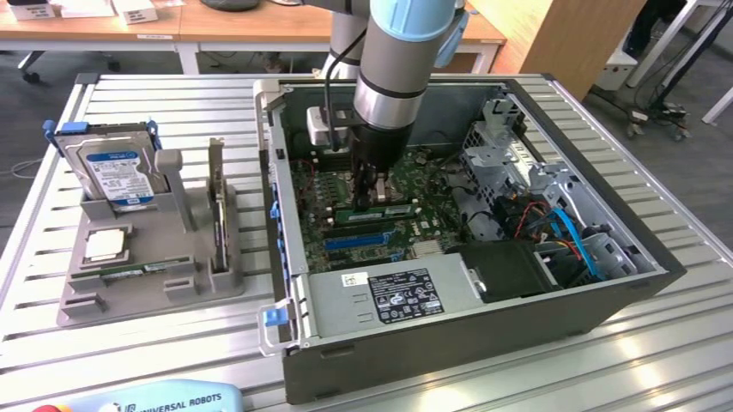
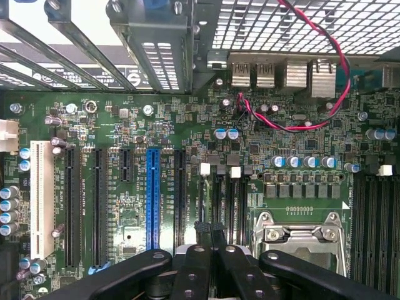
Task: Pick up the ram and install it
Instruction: 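Press down the ram until it locks into place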
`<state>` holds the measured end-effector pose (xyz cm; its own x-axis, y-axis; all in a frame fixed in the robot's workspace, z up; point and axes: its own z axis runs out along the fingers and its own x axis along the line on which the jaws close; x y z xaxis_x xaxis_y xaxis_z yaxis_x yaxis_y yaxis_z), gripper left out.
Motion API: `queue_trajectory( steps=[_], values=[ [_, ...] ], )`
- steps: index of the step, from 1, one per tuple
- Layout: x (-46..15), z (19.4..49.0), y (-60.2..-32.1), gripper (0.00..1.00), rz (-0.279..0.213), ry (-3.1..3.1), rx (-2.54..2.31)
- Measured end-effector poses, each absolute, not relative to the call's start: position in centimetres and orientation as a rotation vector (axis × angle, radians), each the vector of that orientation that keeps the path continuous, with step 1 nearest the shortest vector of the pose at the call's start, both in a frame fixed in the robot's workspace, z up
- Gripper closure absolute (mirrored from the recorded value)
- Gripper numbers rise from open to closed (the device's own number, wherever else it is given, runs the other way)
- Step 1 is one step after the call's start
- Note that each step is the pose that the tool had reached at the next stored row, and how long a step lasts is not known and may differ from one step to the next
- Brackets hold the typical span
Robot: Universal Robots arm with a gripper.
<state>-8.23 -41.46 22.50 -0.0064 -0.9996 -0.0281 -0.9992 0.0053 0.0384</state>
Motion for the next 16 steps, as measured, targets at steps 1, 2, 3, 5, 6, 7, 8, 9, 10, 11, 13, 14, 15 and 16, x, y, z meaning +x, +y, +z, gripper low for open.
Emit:
queue_trajectory(
  steps=[1, 2, 3, 5, 6, 7, 8, 9, 10, 11, 13, 14, 15, 16],
  values=[
    [-8.23, 22.48, -41.46, 0.9, -0.074, -2.222, 2.209],
    [-8.23, 22.45, -41.46, 0.9, -0.074, -2.222, 2.209],
    [-8.23, 22.4, -41.46, 0.9, -0.074, -2.222, 2.209],
    [-8.24, 22.35, -41.47, 0.9, -0.074, -2.222, 2.209],
    [-8.24, 22.35, -41.47, 0.9, -0.074, -2.222, 2.209],
    [-8.24, 22.34, -41.46, 0.9, -0.074, -2.222, 2.209],
    [-8.24, 22.33, -41.46, 0.9, -0.074, -2.222, 2.209],
    [-8.23, 22.33, -41.46, 0.9, -0.074, -2.222, 2.209],
    [-8.24, 22.32, -41.46, 0.9, -0.074, -2.222, 2.209],
    [-8.24, 22.29, -41.46, 0.9, -0.074, -2.222, 2.209],
    [-8.23, 22.27, -41.46, 0.9, -0.074, -2.222, 2.209],
    [-8.24, 22.27, -41.46, 0.9, -0.074, -2.222, 2.209],
    [-8.23, 22.27, -41.46, 0.9, -0.074, -2.222, 2.209],
    [-8.23, 22.27, -41.46, 0.9, -0.074, -2.222, 2.209]
  ],
)
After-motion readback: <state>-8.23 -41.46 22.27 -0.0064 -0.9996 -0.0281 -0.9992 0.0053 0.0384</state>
